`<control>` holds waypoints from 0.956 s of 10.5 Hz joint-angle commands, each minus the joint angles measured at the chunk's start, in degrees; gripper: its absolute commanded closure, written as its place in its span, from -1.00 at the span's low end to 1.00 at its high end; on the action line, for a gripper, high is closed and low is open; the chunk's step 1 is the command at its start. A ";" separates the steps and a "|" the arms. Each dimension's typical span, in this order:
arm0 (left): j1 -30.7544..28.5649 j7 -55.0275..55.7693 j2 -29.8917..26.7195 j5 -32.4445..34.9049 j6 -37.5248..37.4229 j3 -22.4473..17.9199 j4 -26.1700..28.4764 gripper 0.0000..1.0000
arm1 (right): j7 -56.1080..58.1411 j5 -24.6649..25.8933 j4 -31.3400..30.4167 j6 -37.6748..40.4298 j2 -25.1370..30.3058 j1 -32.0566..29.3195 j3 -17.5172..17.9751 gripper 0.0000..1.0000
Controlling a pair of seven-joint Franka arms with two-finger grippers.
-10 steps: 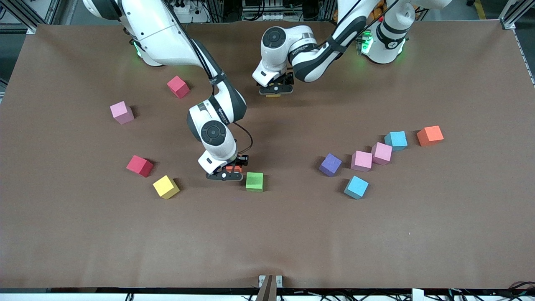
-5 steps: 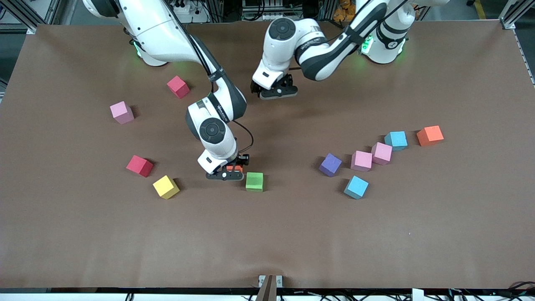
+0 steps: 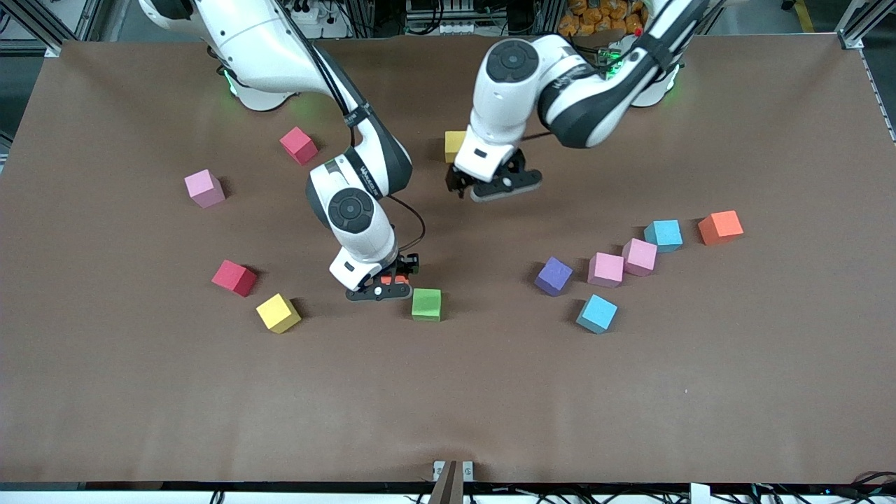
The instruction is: Form number 2 with 11 blocks
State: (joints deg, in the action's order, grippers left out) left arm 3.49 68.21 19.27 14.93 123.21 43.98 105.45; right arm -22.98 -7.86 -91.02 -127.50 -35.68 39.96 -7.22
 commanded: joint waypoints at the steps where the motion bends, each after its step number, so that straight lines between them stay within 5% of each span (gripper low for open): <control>1: 0.29 -7.80 0.85 -2.19 -2.70 -5.29 -2.79 -1.00 | 4.59 -0.93 0.14 6.71 5.42 0.90 1.24 1.00; 6: -0.24 -19.38 3.48 -9.80 -5.70 -18.03 -4.38 -1.00 | 14.35 -0.75 0.14 11.22 9.58 9.14 2.13 1.00; 10: -0.85 -23.46 5.42 -10.63 -5.70 -22.34 -4.03 -1.00 | 23.03 -0.40 -0.73 11.56 8.87 15.06 2.04 1.00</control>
State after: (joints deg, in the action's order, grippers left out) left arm 2.28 46.71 23.92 5.43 118.78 23.25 102.50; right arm -4.63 -7.90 -90.23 -116.12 -27.45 54.82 -4.69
